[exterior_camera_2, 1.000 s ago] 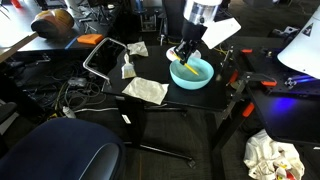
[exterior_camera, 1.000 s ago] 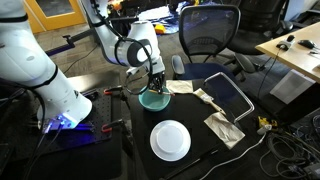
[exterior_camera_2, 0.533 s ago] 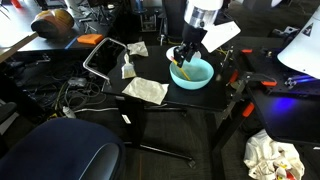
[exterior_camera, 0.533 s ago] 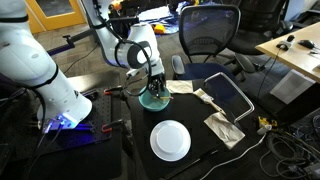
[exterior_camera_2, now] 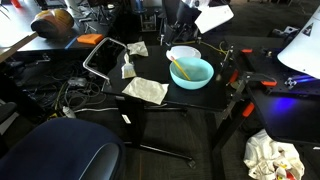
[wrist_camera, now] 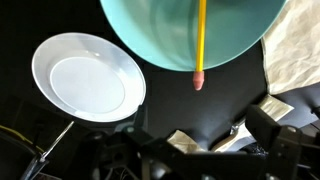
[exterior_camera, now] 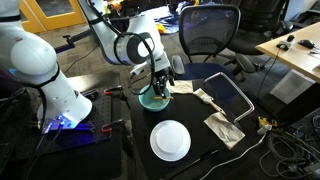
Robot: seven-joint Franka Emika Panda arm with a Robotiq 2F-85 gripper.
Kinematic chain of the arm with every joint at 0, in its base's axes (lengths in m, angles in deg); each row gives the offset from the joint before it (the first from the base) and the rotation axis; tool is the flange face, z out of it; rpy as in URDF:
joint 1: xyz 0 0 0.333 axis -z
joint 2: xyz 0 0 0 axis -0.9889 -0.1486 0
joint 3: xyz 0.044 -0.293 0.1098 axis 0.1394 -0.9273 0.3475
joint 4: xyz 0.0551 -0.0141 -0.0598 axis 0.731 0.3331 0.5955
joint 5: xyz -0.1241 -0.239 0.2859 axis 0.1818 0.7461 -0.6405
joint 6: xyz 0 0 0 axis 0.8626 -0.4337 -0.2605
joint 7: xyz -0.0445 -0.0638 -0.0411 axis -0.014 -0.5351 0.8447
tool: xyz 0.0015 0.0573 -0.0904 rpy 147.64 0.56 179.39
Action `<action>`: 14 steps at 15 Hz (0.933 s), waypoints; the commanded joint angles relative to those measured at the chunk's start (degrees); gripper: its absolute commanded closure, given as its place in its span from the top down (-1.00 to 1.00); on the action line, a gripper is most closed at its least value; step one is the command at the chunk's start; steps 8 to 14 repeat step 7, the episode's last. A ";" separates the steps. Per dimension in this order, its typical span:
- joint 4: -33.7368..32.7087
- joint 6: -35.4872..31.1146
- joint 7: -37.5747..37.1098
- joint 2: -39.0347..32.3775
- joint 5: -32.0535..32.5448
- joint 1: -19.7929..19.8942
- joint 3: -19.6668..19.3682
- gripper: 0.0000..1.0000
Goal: Place the pencil in the bowl
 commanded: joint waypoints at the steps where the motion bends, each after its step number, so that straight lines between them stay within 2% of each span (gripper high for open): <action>1: 2.00 -1.53 1.44 5.27 3.44 -1.47 -4.26 1.00; 3: 2.41 -1.88 2.66 7.14 4.38 -0.50 -4.22 1.00; 4: 0.49 -0.42 0.77 3.45 2.96 -0.76 -3.04 1.00; 14: 1.04 -0.42 1.54 5.24 3.36 -0.72 -3.26 1.00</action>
